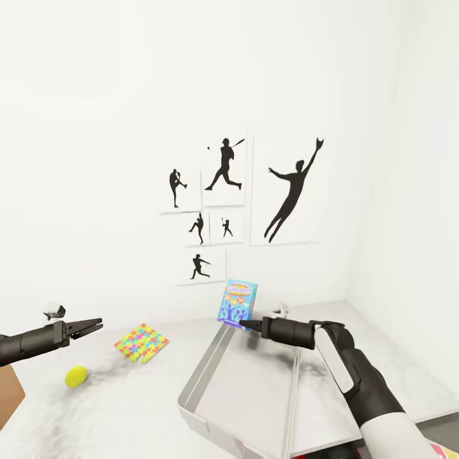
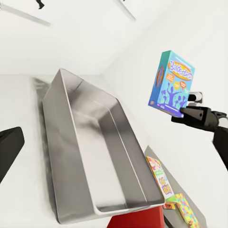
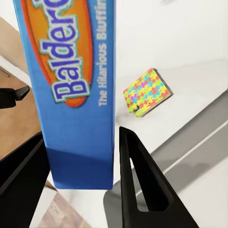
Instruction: Put all the toys in the child's room - the three board games (two on the bed and one on the table), the two jigsaw puzzles on the table, and the tennis ball on the table - inside the toy box on the table in the child's room.
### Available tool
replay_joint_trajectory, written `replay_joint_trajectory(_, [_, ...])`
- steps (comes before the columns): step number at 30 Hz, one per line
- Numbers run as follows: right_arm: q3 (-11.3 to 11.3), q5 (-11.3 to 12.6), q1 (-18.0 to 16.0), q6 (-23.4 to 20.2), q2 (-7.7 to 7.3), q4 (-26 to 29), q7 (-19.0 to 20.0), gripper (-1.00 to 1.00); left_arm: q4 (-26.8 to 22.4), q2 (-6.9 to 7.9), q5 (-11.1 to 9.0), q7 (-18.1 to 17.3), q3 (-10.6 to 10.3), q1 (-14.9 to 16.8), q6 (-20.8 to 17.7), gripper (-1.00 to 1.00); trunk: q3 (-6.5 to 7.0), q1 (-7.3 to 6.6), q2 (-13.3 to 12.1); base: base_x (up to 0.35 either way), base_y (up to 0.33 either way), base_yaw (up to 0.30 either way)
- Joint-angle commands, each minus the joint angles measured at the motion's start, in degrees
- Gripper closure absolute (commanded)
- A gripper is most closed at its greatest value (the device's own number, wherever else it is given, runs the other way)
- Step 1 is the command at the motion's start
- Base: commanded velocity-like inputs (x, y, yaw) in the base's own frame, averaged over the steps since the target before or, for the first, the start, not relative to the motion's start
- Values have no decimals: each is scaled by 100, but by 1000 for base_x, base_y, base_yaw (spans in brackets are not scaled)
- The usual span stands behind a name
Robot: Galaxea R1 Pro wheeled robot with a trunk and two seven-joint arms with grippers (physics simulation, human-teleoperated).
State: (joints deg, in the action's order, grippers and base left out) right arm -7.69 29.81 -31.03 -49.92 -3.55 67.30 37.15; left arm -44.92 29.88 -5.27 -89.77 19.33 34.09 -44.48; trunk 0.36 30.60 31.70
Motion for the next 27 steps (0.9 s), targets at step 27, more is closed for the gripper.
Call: replay_joint_trajectory(27, [955,14,-1493,-956,330,-2738,-1192,100,0,1,9,-23,0,1,-67,-100,-258,2,4,0,0,0])
